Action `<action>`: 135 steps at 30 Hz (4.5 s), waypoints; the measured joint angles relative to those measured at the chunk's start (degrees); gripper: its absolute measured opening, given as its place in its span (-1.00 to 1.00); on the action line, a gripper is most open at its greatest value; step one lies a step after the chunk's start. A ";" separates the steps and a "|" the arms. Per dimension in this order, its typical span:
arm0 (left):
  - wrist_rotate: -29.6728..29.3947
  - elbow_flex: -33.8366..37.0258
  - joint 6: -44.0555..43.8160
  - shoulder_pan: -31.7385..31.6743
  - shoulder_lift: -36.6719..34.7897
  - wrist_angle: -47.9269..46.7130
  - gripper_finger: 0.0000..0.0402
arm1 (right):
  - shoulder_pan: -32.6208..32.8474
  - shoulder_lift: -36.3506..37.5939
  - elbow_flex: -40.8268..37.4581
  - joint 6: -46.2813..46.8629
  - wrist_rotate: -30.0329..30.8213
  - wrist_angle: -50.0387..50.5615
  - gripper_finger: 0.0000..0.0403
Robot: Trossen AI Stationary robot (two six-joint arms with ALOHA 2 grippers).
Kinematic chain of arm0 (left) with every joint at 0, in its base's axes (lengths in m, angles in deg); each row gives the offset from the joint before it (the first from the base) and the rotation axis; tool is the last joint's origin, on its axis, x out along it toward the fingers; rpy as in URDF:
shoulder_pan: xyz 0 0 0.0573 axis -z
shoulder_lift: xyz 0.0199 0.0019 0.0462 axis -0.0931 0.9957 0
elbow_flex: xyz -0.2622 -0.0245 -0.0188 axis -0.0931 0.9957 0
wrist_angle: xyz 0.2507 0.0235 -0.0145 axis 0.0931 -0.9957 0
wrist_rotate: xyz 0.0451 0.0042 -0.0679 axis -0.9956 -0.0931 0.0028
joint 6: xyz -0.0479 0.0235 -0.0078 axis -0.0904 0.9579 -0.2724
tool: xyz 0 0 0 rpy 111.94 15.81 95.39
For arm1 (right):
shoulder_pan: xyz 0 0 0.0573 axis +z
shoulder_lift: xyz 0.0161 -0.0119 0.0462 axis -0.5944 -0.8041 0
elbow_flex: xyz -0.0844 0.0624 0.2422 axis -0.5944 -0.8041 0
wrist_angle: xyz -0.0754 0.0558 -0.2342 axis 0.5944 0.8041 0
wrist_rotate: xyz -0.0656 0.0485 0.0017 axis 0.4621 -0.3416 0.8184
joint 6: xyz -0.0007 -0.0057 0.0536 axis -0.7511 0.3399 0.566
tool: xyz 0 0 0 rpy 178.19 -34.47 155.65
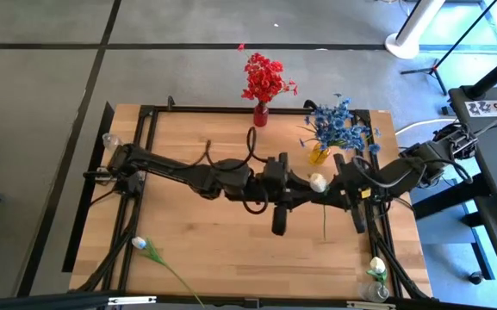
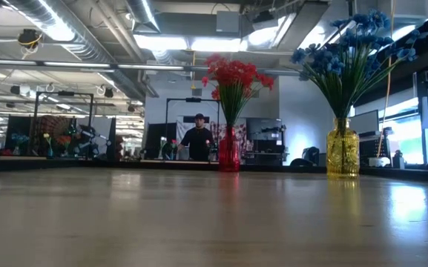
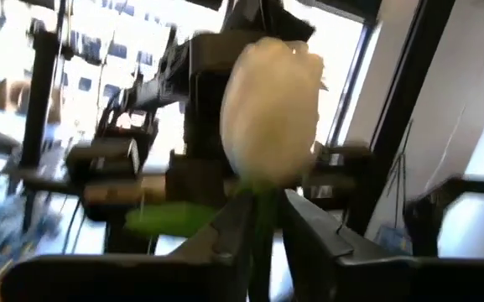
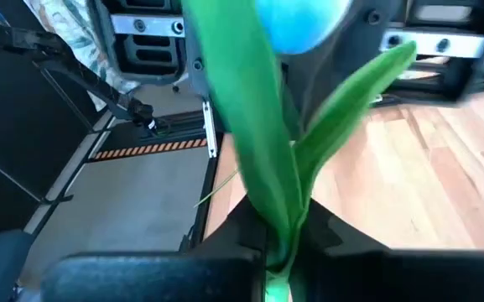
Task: Sort flowers into vase by color
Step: Put the top white tulip into the transparent vase
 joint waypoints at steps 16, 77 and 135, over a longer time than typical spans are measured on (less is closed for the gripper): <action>1.20 0.02 -7.16 5.83 -13.85 -28.95 -0.42 | 0.14 7.12 -0.53 -9.74 0.52 -0.03 -0.95; 1.01 0.04 -12.33 -1.56 -14.77 -32.64 -0.41 | 46.42 18.21 -29.42 -13.71 -1.29 -21.82 -0.99; -10.88 0.09 -20.80 4.11 -14.28 -37.91 -0.42 | 53.40 10.64 -16.50 15.89 -5.54 12.72 0.04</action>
